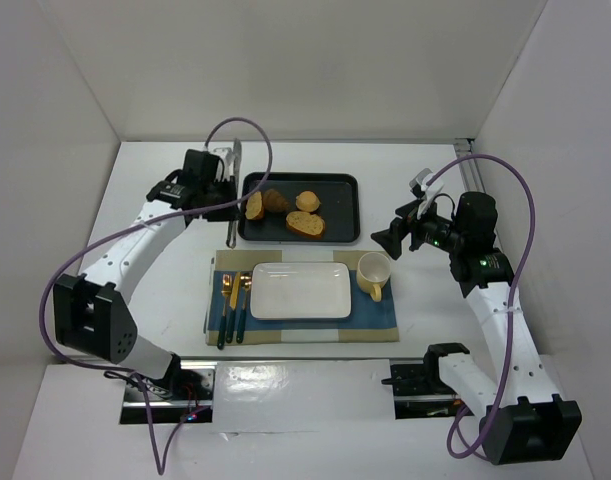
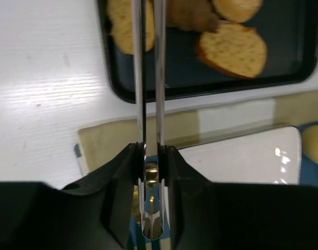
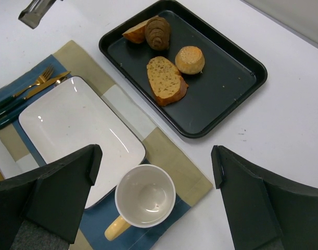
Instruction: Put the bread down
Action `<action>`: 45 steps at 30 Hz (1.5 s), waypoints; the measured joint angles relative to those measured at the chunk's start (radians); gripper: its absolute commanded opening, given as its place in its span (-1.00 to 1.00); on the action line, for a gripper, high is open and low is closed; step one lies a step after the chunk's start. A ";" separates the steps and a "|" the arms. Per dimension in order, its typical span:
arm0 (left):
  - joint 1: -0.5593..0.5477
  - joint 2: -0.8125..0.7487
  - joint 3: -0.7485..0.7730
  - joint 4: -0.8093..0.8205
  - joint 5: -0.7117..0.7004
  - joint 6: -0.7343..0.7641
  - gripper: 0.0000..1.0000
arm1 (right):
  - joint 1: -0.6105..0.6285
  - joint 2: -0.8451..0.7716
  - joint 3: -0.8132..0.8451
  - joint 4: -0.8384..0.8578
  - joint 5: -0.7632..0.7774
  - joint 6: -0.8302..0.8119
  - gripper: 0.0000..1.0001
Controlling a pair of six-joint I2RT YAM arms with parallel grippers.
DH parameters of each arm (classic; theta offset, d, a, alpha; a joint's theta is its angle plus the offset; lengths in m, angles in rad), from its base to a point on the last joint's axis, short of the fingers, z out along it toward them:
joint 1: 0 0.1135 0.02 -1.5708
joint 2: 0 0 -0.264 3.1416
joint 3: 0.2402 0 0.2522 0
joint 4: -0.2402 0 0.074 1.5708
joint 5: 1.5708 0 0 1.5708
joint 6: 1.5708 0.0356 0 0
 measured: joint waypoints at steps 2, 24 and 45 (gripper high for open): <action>-0.033 0.003 0.047 -0.013 0.033 -0.002 0.02 | 0.000 0.000 0.000 0.000 -0.001 -0.003 1.00; -0.137 0.105 0.144 -0.065 0.104 0.006 0.18 | 0.000 0.002 0.000 -0.002 -0.007 -0.018 1.00; -0.132 0.016 0.169 -0.107 0.037 0.010 0.18 | 0.000 0.002 0.000 -0.008 -0.014 -0.025 1.00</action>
